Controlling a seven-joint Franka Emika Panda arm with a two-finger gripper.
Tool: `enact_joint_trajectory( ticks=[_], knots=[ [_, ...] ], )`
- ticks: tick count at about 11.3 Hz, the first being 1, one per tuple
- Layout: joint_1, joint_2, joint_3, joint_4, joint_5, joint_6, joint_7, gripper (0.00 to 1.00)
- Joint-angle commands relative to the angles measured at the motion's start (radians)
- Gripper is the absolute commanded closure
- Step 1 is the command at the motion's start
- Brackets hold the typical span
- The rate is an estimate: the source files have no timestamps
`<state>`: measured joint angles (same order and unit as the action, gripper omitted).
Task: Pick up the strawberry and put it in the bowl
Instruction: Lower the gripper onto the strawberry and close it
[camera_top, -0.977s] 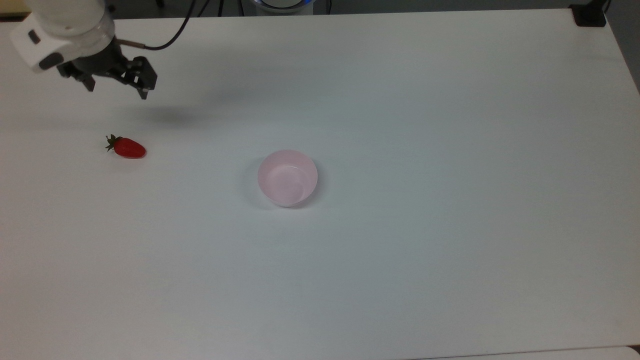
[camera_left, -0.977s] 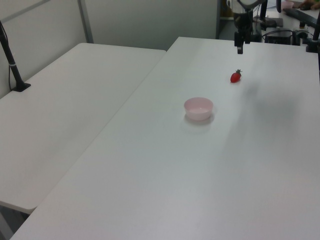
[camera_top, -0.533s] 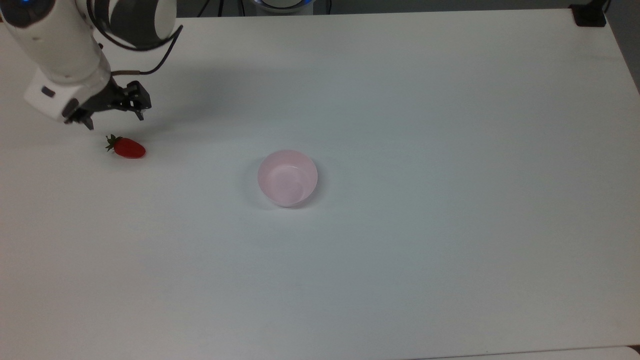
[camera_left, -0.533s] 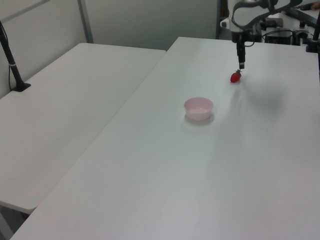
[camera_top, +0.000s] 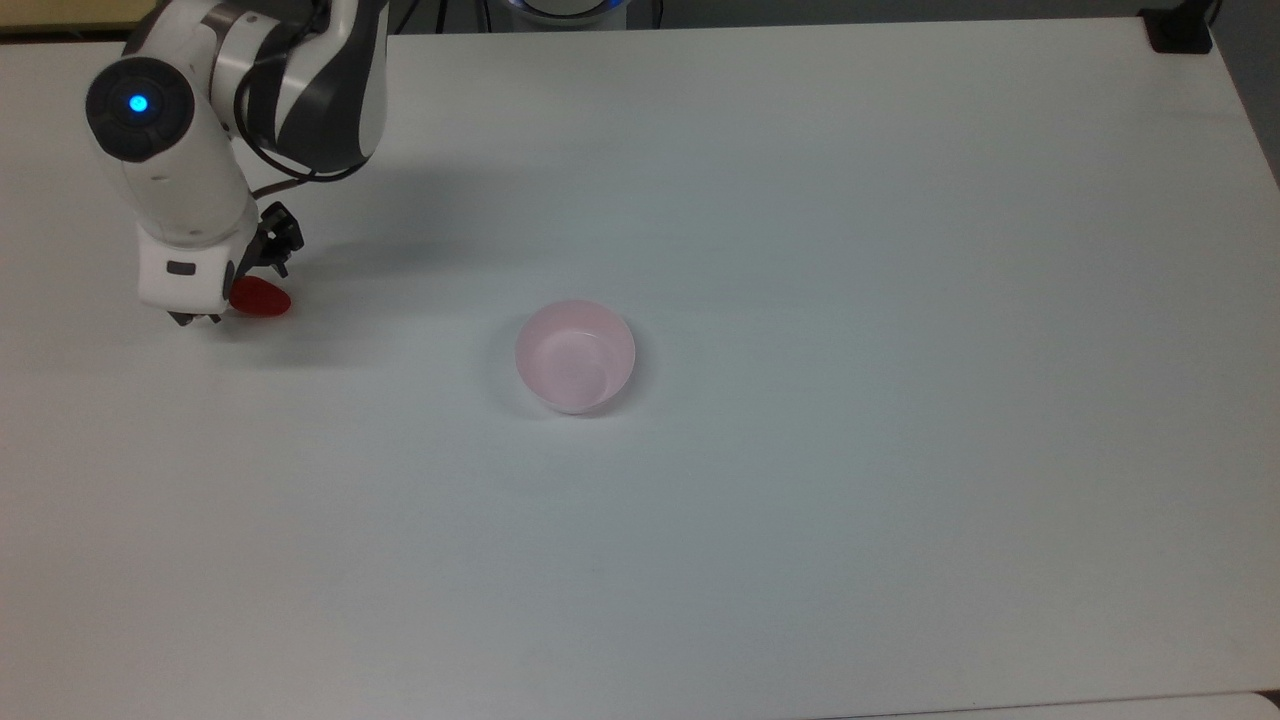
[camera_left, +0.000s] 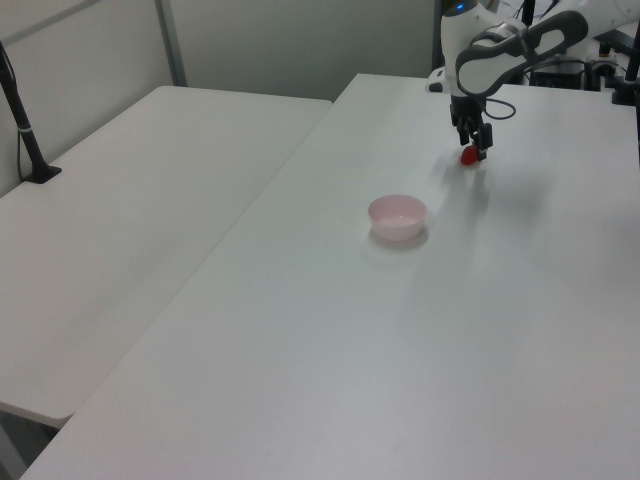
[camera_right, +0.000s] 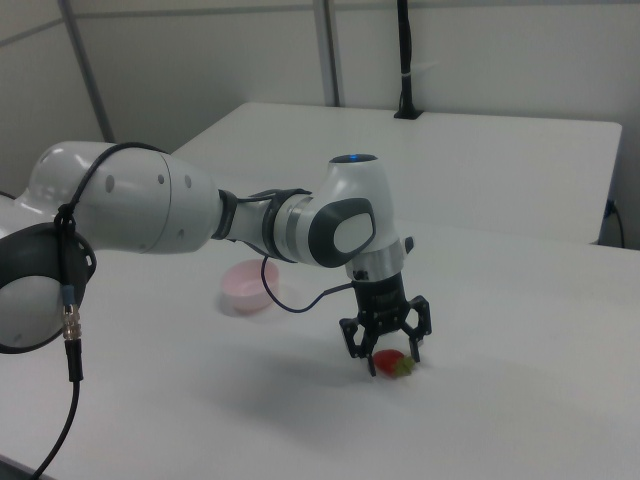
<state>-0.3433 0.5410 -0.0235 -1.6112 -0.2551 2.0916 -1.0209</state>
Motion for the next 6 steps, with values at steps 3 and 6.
enact_joint_trajectory(
  ticks=[3,6],
  knots=[
    [0.01,-0.027,0.0,-0.029,-0.013,0.007,0.005,0.47],
    [0.009,-0.032,0.042,-0.027,-0.012,0.004,0.234,0.49]
  ],
)
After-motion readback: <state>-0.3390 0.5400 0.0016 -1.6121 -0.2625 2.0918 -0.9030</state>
